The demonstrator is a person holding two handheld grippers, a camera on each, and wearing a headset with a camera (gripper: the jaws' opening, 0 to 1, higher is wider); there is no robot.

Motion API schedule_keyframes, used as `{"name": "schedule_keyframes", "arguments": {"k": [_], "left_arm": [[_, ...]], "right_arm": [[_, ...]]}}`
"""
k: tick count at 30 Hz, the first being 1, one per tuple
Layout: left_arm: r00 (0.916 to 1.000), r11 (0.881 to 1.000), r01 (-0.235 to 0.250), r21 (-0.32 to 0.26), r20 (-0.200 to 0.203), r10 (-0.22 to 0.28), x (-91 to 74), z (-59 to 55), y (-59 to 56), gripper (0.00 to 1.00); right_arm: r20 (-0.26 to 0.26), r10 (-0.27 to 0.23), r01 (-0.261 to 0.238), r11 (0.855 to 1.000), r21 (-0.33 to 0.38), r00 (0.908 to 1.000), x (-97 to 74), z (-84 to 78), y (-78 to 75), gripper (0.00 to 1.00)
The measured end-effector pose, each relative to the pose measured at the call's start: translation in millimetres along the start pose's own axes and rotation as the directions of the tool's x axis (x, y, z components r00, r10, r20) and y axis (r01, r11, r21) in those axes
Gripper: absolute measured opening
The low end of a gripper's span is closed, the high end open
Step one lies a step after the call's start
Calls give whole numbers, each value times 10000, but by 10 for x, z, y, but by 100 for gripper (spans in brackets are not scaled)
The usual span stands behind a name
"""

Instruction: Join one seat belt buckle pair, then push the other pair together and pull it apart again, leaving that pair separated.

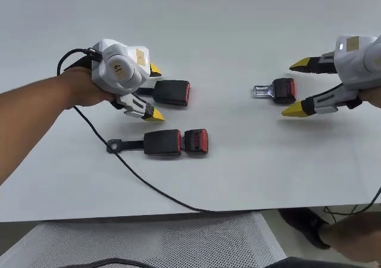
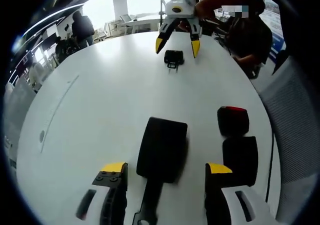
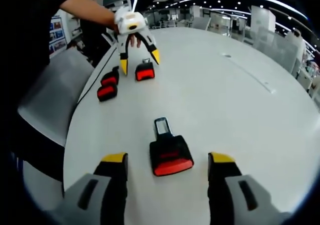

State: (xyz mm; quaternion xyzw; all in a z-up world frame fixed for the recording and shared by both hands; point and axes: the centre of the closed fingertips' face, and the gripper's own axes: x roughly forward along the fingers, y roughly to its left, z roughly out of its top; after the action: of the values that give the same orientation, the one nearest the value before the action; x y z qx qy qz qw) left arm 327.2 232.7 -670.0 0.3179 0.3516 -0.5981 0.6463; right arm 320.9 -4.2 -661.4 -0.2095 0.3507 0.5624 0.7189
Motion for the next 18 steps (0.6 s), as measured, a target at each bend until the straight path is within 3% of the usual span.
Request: {"name": "schedule_keyframes", "arguments": {"k": [4, 6, 11, 15, 18], "left_arm": [[9997, 9999, 54, 136, 224, -57, 21, 13, 8, 56], [9994, 9999, -89, -132, 339, 93, 29, 29, 55, 53], [9988, 10000, -28, -20, 489, 29, 34, 44, 63, 50], [9969, 9988, -269, -417, 733, 299, 37, 67, 96, 41], [9954, 9976, -380, -581, 858, 429, 34, 67, 97, 39]], "right_arm": [[-147, 305, -307, 9994, -142, 9994, 29, -45, 49, 59], [-306, 347, -355, 9990, -266, 9989, 50, -86, 54, 57], [-82, 440, -441, 9989, -179, 9990, 91, -66, -9, 51], [12, 450, -450, 9988, -173, 9990, 105, -49, -39, 46], [-29, 166, -167, 9996, -238, 9999, 120, -42, -90, 39]]}}
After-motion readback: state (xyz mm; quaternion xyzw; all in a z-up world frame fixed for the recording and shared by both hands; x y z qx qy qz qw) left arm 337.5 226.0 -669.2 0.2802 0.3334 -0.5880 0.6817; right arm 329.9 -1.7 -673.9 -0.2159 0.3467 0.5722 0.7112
